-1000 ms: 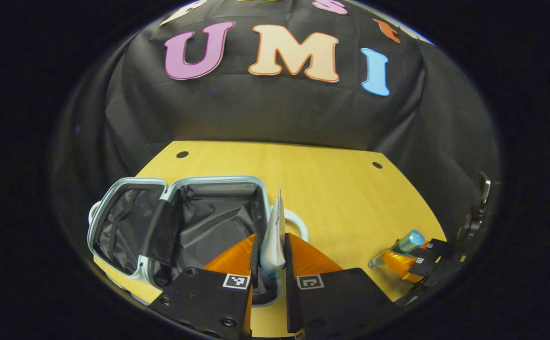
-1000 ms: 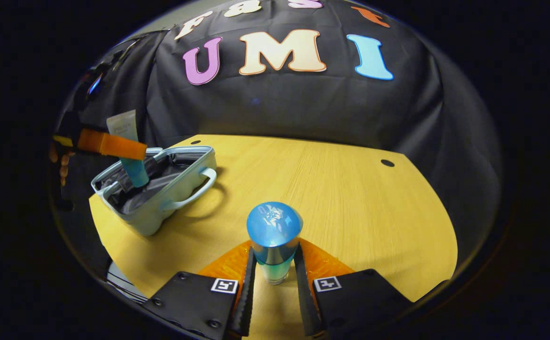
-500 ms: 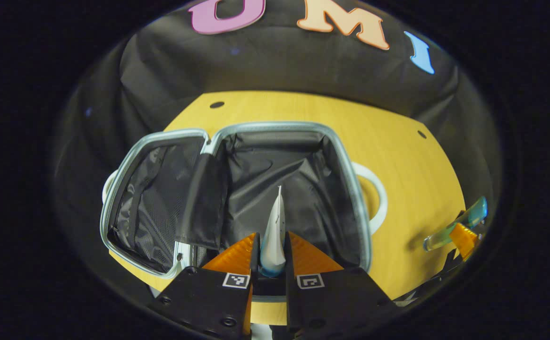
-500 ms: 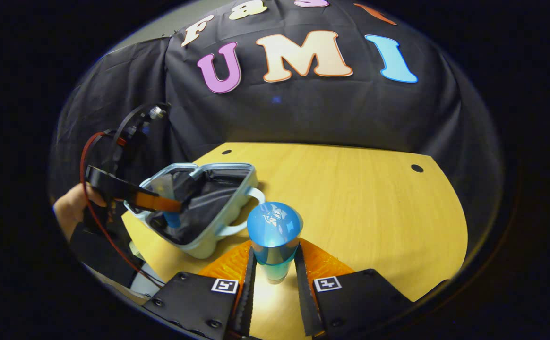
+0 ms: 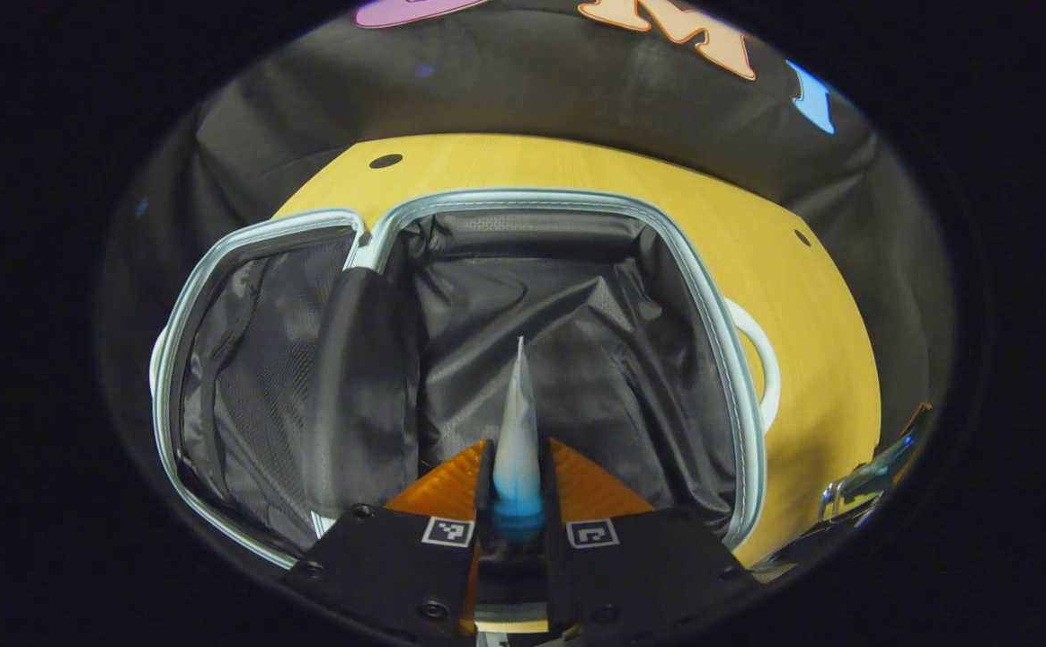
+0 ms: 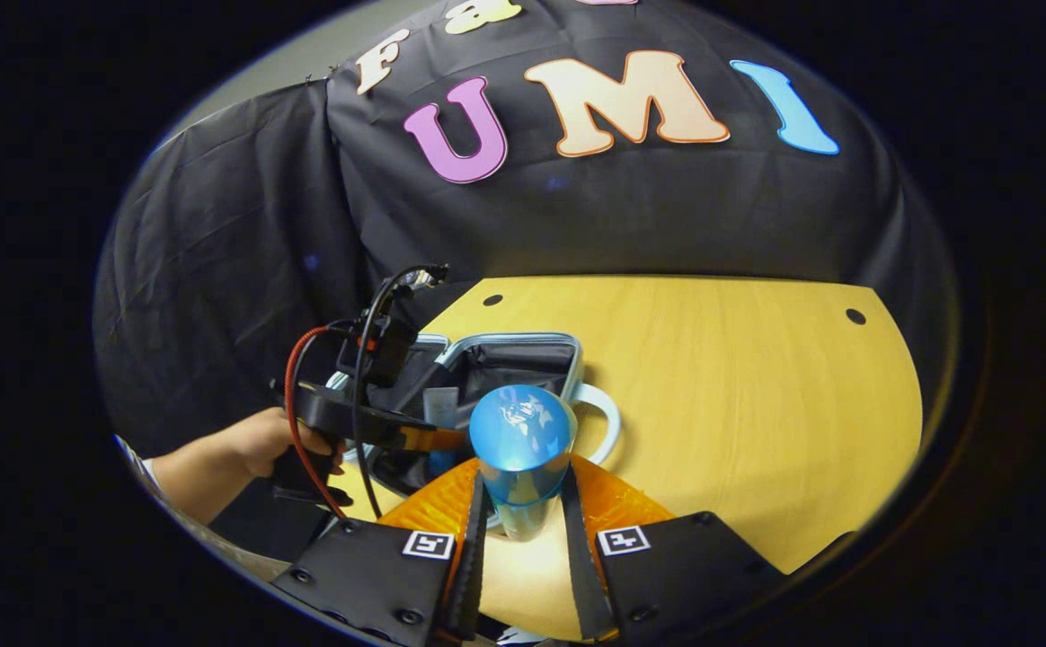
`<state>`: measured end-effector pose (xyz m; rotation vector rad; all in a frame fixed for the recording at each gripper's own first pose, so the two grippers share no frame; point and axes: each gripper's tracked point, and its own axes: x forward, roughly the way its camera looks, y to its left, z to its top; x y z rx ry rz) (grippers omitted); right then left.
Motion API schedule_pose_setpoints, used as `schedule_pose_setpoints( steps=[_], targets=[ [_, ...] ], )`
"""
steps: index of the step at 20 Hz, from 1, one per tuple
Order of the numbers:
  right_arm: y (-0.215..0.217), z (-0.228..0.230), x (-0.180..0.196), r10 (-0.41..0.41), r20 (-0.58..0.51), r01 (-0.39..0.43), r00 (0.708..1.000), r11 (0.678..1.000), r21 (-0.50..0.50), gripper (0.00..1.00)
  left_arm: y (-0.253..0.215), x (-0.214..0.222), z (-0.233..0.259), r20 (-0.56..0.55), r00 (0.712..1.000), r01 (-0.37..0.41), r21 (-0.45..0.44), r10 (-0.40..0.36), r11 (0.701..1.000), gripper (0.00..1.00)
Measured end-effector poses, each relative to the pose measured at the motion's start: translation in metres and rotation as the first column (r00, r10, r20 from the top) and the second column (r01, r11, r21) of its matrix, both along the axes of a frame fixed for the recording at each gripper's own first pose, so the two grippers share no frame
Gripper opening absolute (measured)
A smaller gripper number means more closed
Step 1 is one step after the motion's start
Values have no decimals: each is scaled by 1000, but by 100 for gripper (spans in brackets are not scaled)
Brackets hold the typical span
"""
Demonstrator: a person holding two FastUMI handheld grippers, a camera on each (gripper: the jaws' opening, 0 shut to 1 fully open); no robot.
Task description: First open the suitcase, pack the skin care products into it, and then close the suitcase.
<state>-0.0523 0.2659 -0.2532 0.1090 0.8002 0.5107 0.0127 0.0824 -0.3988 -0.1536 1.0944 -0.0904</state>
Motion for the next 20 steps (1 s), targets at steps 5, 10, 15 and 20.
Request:
schedule_pose_setpoints(
  steps=[5,10,15,20],
  targets=[
    [42,-14,7,-5,-29,5,1000,1000,-17,43,5,14,21,95,995,50,-64,-44,997,96],
    [78,-52,8,-13,-96,8,995,999,-53,43,43,22,70,225,974,35,-132,-4,991,90],
    [97,-100,6,-34,-184,11,982,992,-124,40,136,15,90,284,950,-107,-103,132,989,91],
    [109,-134,14,-74,-238,32,968,985,-172,43,223,-18,83,256,924,-271,-82,283,959,91]
  ],
)
